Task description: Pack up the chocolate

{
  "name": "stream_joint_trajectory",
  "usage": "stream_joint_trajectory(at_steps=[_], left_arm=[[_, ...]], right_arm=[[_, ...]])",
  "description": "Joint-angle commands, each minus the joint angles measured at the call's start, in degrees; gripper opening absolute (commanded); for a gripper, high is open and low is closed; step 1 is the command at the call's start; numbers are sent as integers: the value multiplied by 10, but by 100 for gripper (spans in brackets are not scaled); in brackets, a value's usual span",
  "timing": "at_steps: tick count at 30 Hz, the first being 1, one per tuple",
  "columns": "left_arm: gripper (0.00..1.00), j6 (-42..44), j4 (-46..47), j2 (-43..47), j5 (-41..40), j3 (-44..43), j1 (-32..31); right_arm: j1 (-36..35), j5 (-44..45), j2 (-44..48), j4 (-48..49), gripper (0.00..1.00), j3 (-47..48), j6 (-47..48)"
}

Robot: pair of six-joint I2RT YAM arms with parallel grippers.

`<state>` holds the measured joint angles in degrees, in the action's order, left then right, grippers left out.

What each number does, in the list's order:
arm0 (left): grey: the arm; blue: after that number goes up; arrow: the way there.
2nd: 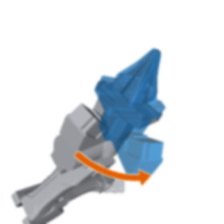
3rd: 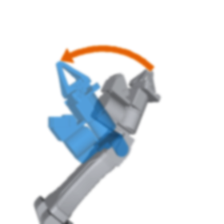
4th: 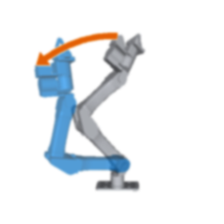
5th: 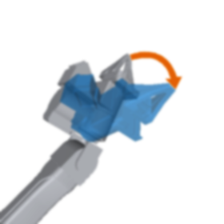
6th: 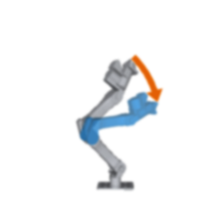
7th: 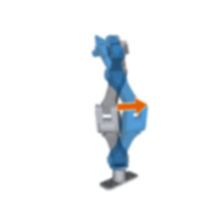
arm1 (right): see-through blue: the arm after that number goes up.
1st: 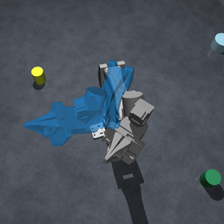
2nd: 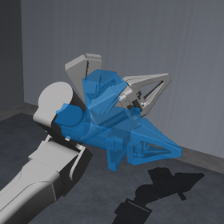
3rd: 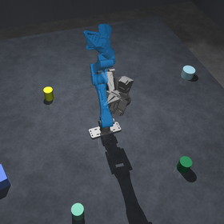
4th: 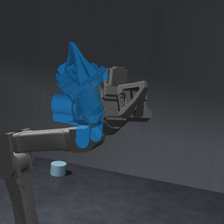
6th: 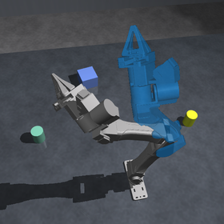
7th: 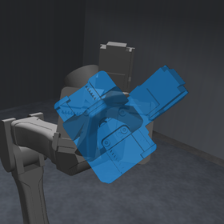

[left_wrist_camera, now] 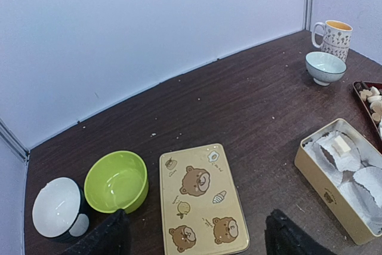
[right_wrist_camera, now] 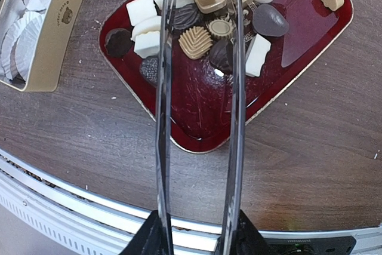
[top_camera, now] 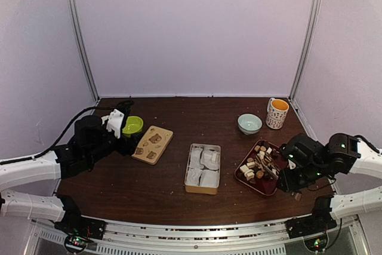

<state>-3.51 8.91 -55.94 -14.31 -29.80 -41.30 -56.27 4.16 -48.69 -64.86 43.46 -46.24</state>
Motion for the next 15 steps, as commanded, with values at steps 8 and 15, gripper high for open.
stream_joint_trajectory(at_steps=[8, 15], left_arm=[[79, 4, 11, 0, 12, -21, 2], [79, 2, 12, -7, 19, -24, 2]], right_arm=[[-2, 15, -13, 21, 30, -5, 10], [-2, 20, -24, 17, 27, 1, 13]])
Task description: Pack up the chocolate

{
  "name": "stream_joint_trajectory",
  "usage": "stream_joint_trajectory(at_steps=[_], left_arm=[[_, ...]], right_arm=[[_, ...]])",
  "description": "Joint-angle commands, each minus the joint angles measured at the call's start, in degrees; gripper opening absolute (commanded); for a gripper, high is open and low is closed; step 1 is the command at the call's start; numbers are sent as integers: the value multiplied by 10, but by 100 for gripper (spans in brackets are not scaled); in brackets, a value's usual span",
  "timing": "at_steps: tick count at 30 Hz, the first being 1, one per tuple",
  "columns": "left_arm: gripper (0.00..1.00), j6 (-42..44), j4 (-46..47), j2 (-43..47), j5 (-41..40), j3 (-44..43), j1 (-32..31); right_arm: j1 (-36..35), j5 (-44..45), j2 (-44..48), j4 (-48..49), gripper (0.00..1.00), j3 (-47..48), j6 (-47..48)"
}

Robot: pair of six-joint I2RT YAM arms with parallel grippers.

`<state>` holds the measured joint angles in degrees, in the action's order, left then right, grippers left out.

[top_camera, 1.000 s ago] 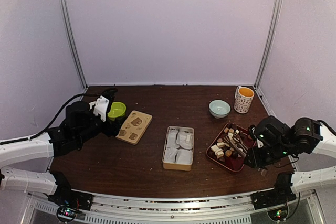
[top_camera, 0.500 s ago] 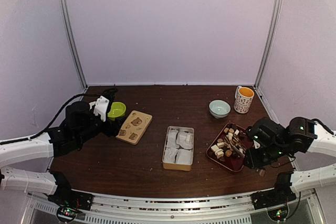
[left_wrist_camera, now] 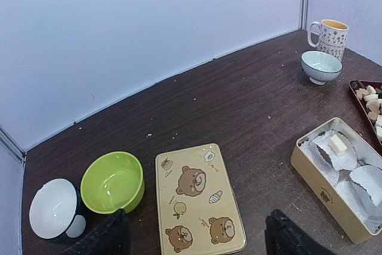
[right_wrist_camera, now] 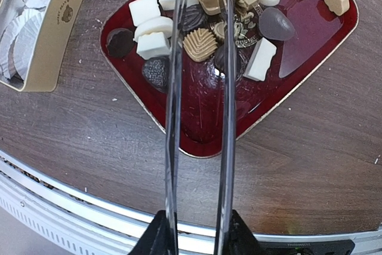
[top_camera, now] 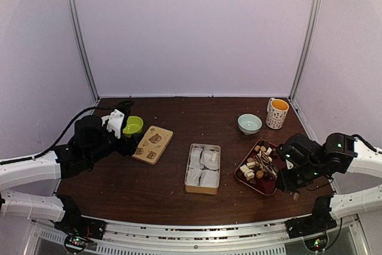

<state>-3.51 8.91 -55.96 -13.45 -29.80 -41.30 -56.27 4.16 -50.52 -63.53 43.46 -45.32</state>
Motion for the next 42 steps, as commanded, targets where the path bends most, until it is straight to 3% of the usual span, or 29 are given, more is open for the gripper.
stream_joint_trajectory(at_steps=[1, 13, 20, 31, 42], left_arm=[[79, 2, 11, -8, 10, -24, 2], [79, 3, 9, -9, 10, -25, 2], [79, 4, 10, -9, 11, -25, 2], [79, 6, 6, -6, 6, -25, 2], [79, 6, 6, -13, 10, -28, 2]], right_arm=[[-2, 21, -7, 3, 25, 1, 4], [-3, 14, -2, 16, 20, 45, 22], [-3, -53, -12, 110, 20, 68, 52], [-13, -144, -179, 233, 19, 165, 110], [-25, -164, -267, 259, 19, 197, 126]])
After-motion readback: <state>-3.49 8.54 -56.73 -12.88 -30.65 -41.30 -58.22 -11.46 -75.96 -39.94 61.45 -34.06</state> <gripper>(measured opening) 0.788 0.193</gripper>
